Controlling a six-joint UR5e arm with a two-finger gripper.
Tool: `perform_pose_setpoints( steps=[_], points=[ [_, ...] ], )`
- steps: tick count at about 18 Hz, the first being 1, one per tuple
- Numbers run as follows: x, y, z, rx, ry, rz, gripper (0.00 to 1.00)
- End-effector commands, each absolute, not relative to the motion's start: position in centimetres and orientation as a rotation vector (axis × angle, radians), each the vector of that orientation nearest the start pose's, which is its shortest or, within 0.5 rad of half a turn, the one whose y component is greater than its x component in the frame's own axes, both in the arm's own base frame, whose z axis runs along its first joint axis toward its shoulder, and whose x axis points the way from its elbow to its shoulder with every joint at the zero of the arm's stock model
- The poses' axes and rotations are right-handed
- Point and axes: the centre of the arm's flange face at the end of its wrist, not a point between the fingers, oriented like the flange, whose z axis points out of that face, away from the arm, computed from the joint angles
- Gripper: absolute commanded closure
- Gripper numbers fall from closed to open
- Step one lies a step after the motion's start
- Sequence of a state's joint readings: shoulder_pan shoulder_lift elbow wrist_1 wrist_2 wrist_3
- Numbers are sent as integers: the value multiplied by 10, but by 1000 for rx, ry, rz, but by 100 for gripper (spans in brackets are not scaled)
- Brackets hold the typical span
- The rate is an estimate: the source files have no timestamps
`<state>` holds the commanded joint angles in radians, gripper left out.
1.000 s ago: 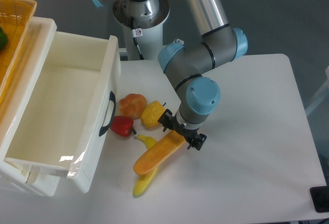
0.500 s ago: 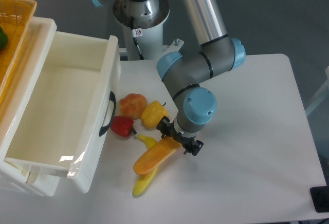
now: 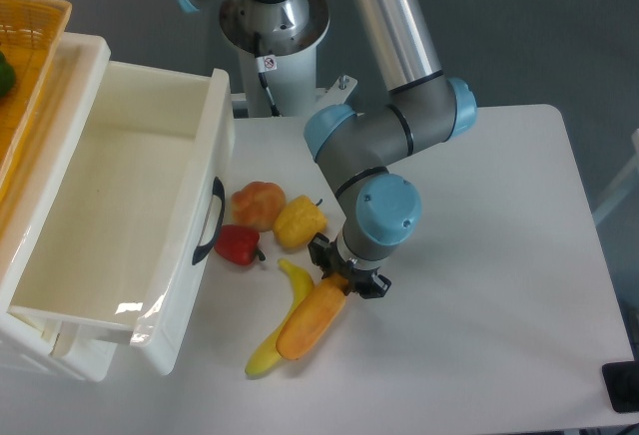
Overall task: Pick up the long bread
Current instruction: 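Lift the gripped bread up off the banana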
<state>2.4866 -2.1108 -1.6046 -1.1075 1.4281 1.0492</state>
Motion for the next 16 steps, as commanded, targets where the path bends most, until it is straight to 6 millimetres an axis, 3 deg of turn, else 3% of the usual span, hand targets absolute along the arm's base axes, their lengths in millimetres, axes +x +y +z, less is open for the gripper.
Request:
perform_pose_setpoints(
  steps=[8,14,16],
  points=[
    [-442,505,235,-3048,161,-171,100],
    [-487,471,286,-2996,66,-58,100],
    [-494,462,305,-2985,76,-12,100]
  ],
)
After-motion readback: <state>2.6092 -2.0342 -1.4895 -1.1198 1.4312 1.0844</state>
